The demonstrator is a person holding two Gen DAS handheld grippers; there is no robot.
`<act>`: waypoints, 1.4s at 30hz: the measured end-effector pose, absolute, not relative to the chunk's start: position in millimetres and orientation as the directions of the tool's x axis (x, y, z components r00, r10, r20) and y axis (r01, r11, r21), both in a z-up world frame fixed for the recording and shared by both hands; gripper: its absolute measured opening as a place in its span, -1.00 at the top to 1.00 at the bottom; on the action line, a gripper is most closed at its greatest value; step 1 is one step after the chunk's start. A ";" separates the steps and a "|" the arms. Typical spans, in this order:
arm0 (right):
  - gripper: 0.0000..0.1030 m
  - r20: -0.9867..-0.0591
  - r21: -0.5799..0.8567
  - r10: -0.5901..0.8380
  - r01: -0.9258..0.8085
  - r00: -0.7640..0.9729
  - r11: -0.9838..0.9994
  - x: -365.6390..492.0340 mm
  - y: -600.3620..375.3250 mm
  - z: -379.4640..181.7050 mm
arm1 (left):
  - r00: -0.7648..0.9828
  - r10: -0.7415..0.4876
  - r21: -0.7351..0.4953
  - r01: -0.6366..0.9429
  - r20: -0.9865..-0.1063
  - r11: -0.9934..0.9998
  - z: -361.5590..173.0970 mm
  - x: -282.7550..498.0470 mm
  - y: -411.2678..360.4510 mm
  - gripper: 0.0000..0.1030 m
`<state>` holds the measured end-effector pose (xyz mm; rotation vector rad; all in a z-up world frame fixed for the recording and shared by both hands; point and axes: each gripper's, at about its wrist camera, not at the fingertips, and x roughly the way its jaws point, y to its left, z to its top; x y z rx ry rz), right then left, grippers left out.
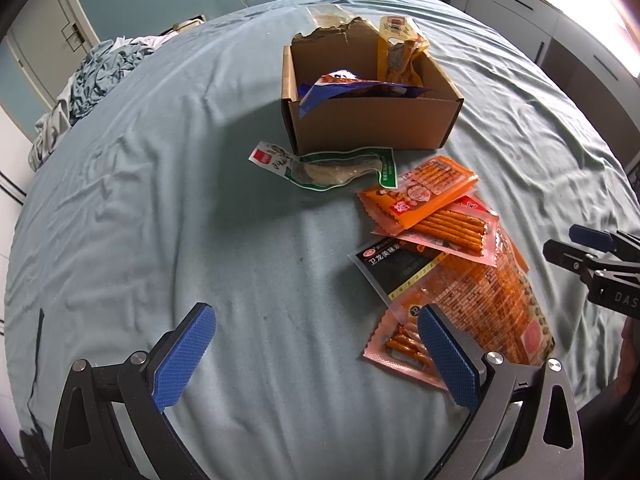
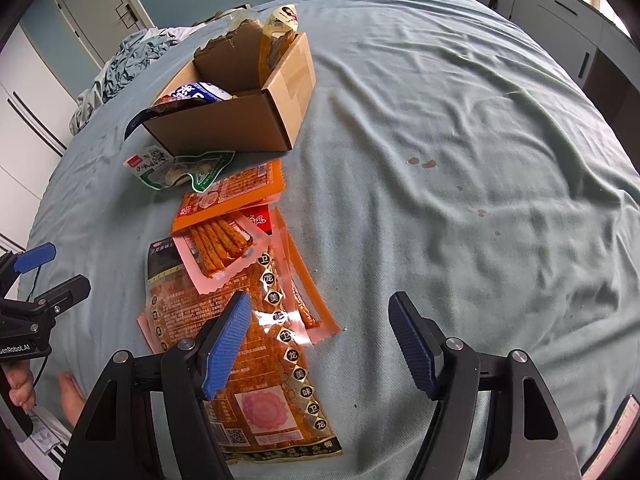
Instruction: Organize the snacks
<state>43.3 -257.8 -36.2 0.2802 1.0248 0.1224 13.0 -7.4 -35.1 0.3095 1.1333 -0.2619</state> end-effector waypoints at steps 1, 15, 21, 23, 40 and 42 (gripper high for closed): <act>-0.37 -0.823 0.290 0.231 0.035 0.518 0.956 42.9 -259.2 -35.9 | 0.401 -0.046 0.110 0.358 -0.915 0.927 -35.0 12.9 -7.4 -1.00; -0.37 -0.828 0.311 0.243 0.053 0.506 0.949 45.4 -261.6 -39.5 | 0.394 -0.048 0.109 0.366 -0.918 0.924 -37.6 16.2 -10.4 -1.00; -0.37 -0.837 0.288 0.231 0.040 0.497 0.957 46.5 -254.5 -39.5 | 0.392 -0.046 0.110 0.365 -0.919 0.924 -38.6 18.9 -11.7 -1.00; -0.37 -0.836 0.287 0.231 0.038 0.498 0.957 45.7 -253.1 -38.3 | 0.394 -0.036 0.118 0.360 -0.918 0.926 -40.6 22.3 -11.7 -1.00; -0.37 -0.835 0.320 0.253 0.057 0.489 0.946 47.7 -258.0 -41.8 | 0.447 -0.078 0.012 0.196 -0.891 0.981 -55.9 114.4 38.0 -1.00; -0.37 -0.832 0.325 0.260 0.049 0.490 0.945 48.0 -256.9 -41.4 | 0.434 -0.087 -0.008 0.181 -0.896 0.983 -63.5 121.9 41.2 -1.00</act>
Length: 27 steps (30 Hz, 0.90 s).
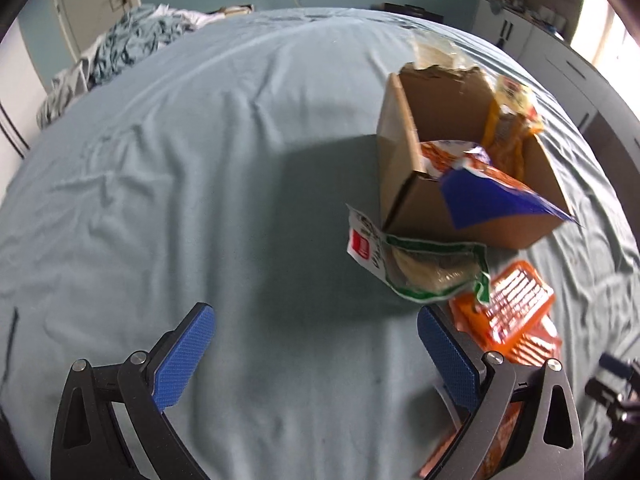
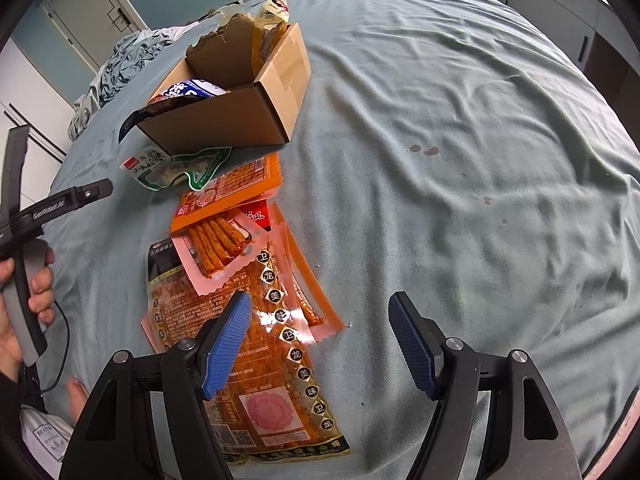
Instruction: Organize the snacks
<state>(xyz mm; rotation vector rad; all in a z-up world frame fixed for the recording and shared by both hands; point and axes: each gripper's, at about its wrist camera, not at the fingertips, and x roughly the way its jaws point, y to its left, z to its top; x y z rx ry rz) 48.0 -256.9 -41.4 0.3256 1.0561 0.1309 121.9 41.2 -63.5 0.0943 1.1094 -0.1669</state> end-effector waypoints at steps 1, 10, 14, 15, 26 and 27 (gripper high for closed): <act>-0.37 -0.832 0.326 0.263 0.045 0.489 0.944 48.5 -255.9 -41.6 | 0.429 -0.081 -0.006 0.175 -0.899 0.985 -67.5 124.9 41.1 -1.00; -0.37 -0.840 0.330 0.283 0.022 0.463 0.944 62.8 -243.0 -50.1 | 0.415 -0.108 -0.048 0.154 -0.903 0.987 -91.7 159.9 30.7 -1.00; -0.37 -0.838 0.333 0.286 0.021 0.465 0.943 69.4 -241.1 -52.8 | 0.381 -0.151 -0.100 0.150 -0.912 0.984 -101.0 175.2 23.0 -0.06; -0.37 -0.837 0.335 0.286 0.024 0.466 0.942 70.3 -240.8 -53.3 | 0.334 -0.179 -0.135 0.149 -0.925 0.980 -108.3 178.6 21.5 0.69; -0.37 -0.777 0.441 0.363 0.034 0.514 0.897 90.8 -251.1 -53.6 | 0.440 -0.211 -0.170 0.132 -0.873 0.977 -57.0 145.5 22.9 1.00; -0.37 -0.771 0.447 0.366 0.033 0.522 0.894 94.8 -251.3 -53.0 | 0.460 -0.216 -0.173 0.135 -0.861 0.976 -47.0 139.6 24.5 1.00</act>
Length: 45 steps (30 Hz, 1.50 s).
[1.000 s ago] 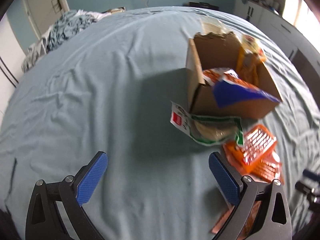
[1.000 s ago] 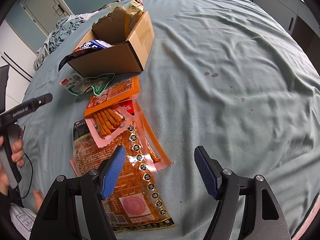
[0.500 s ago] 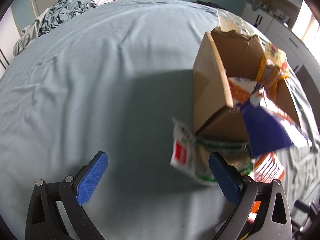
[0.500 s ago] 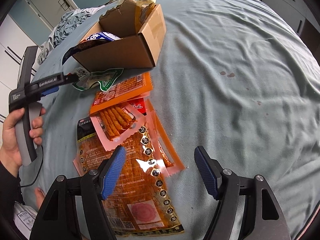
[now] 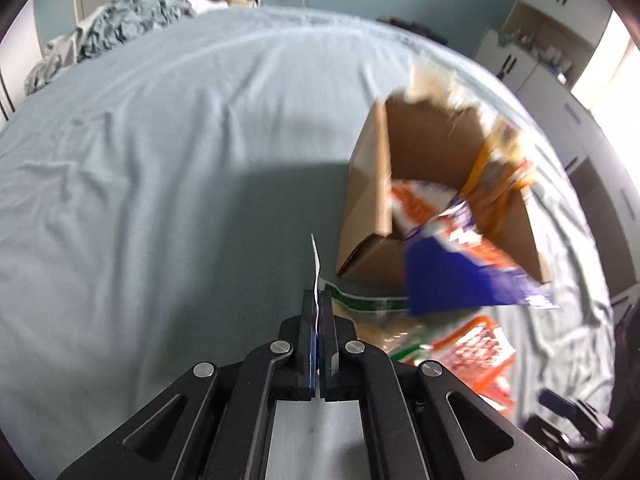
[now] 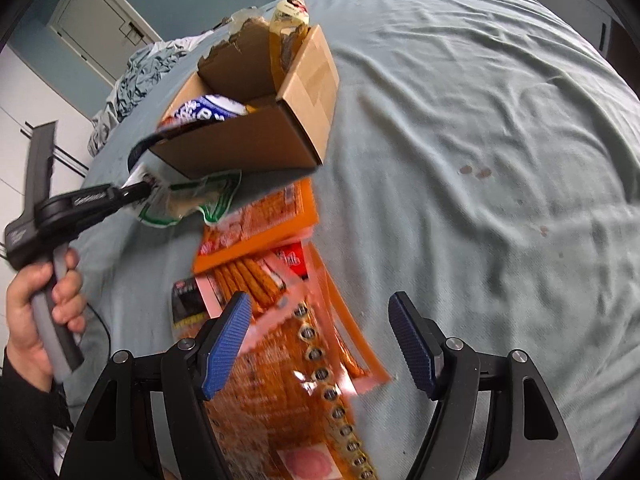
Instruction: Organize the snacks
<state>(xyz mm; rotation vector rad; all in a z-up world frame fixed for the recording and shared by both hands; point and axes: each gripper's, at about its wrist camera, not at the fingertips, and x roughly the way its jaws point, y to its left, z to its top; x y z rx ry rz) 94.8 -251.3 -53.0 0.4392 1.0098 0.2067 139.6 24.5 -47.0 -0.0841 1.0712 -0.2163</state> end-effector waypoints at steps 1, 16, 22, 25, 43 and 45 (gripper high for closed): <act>-0.37 -0.766 0.451 0.367 0.034 0.527 0.892 98.3 -251.4 -53.3 | 0.495 -0.214 -0.163 0.145 -0.842 0.976 -32.4 130.2 26.0 1.00; -0.17 -0.729 0.556 0.467 0.036 0.501 0.830 175.1 -241.2 -95.5 | 0.556 -0.277 -0.161 0.249 -0.784 0.955 32.3 45.8 22.5 1.00; 0.90 -0.722 0.477 0.409 -0.028 0.558 0.879 166.4 -234.5 -79.2 | 0.520 -0.254 -0.149 0.236 -0.816 0.960 17.8 53.4 17.9 1.00; 0.96 -0.691 0.483 0.416 -0.051 0.591 0.874 154.2 -237.9 -66.5 | 0.523 -0.246 -0.144 0.229 -0.816 0.963 15.6 53.8 18.8 1.00; 1.00 -0.462 0.531 0.393 -0.106 0.795 0.840 11.5 -294.1 35.3 | 0.645 -0.386 -0.268 0.278 -0.660 0.923 96.9 66.8 17.4 1.00; 1.00 -0.461 0.522 0.377 -0.098 0.803 0.847 5.4 -295.1 33.9 | 0.669 -0.392 -0.251 0.302 -0.632 0.920 112.5 82.2 3.8 1.00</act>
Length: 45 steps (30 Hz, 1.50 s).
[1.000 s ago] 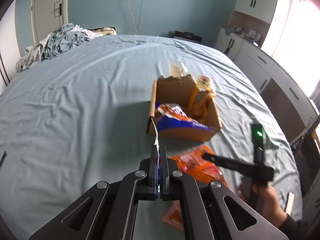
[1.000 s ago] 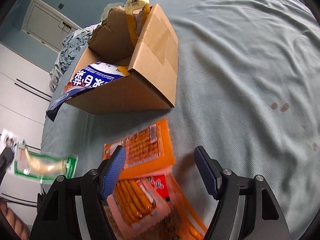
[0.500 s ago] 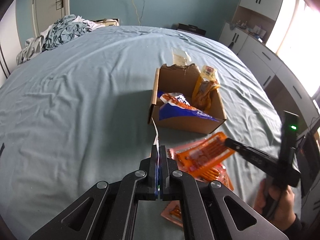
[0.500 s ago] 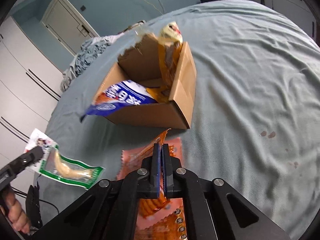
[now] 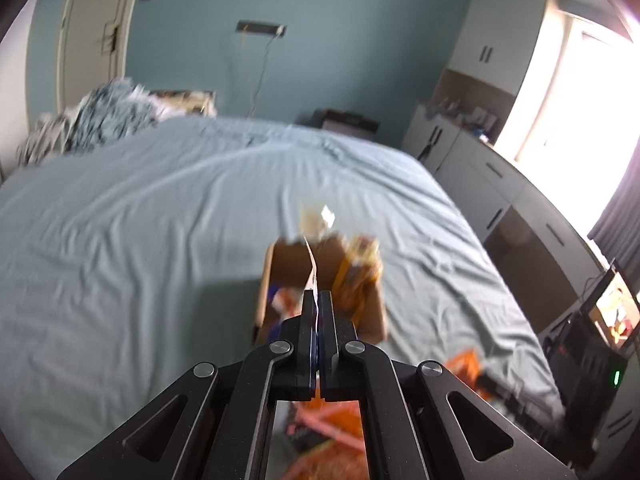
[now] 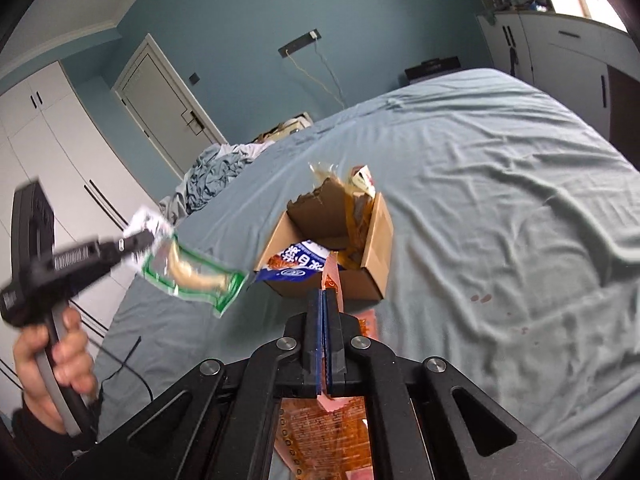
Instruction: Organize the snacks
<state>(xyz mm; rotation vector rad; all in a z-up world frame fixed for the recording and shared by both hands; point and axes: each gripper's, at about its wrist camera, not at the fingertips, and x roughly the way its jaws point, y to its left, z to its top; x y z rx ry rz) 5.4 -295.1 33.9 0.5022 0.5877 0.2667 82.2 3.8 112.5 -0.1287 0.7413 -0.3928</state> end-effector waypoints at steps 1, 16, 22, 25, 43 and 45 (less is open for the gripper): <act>1.00 -0.464 0.518 0.369 -0.091 0.805 0.850 4.6 -295.9 31.6 | 0.676 -0.394 -0.245 0.311 -0.622 0.918 117.1 88.9 -2.1 1.00; 1.00 -0.495 0.516 0.343 -0.048 0.799 0.855 21.9 -294.6 24.5 | 0.715 -0.272 -0.070 0.298 -0.644 0.952 103.6 147.3 -53.3 -0.53; 1.00 -0.496 0.503 0.338 -0.053 0.800 0.863 24.8 -289.4 26.1 | 0.603 -0.251 -0.105 0.267 -0.757 0.958 92.6 94.3 -18.1 -0.55; 1.00 -0.499 0.479 0.324 -0.056 0.804 0.876 25.8 -283.6 34.5 | 0.548 -0.193 -0.037 0.283 -0.814 0.958 76.1 52.3 -6.9 -0.56; 1.00 -0.534 0.277 0.216 -0.072 0.817 0.958 151.8 -216.4 149.7 | 0.481 -0.184 -0.028 0.314 -0.857 0.949 17.7 17.2 26.5 -0.59; 1.00 -0.578 0.214 0.163 -0.044 0.800 0.976 173.1 -198.1 141.8 | 0.455 -0.193 -0.047 0.313 -0.869 0.949 12.1 20.7 27.9 -0.59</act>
